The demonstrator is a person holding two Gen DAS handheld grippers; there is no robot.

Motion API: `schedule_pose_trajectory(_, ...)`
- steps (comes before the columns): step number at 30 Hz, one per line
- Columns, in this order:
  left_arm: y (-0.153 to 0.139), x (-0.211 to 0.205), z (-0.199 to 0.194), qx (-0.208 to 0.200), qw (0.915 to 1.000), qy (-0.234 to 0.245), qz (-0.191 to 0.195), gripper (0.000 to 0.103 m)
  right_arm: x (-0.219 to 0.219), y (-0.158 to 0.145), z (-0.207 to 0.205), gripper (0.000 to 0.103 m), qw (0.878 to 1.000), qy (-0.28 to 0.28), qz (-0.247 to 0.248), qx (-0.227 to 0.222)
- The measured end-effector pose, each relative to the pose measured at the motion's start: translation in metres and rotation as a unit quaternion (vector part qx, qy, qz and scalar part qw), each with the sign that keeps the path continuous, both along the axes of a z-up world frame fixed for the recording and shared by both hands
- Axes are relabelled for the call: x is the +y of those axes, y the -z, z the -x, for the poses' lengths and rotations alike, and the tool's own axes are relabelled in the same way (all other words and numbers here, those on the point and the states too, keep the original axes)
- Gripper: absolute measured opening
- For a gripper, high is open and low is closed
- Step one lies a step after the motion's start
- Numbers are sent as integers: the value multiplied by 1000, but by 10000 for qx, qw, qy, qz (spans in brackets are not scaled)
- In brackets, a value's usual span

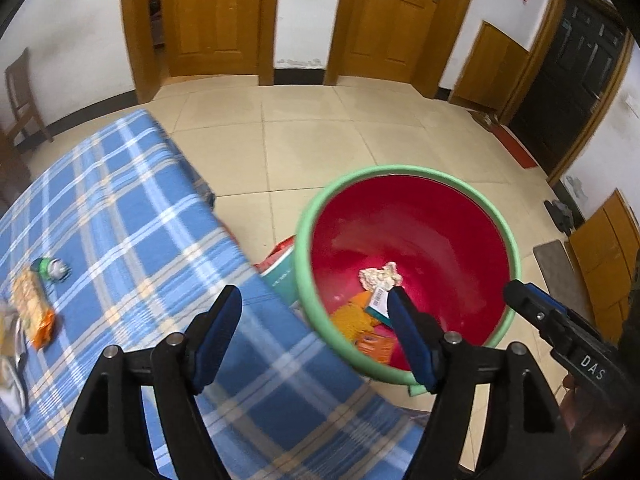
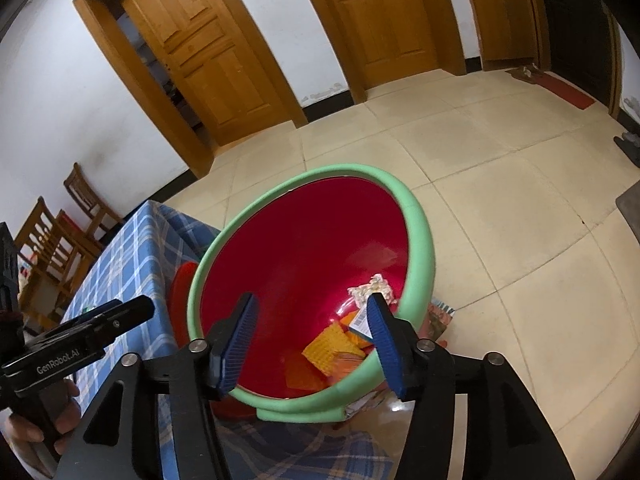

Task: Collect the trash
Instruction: 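Move both grippers back over the table toward the remaining items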

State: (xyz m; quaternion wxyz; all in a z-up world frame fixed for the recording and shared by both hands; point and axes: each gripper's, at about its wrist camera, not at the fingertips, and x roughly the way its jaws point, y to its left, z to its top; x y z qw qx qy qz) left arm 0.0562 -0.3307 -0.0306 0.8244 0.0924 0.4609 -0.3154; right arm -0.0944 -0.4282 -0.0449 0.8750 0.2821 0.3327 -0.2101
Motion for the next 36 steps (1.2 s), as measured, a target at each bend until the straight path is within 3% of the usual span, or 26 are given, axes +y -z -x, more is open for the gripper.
schedule_pose_trajectory(18, -19, 101, -25, -267, 9924, -1180, 204, 76, 47, -20, -32, 66, 9983, -564, 164, -36)
schedule_pose_trajectory(36, -25, 205, -51, -471, 9734, -2229, 231, 76, 119, -31, -90, 66, 9890, -1433, 359, 10)
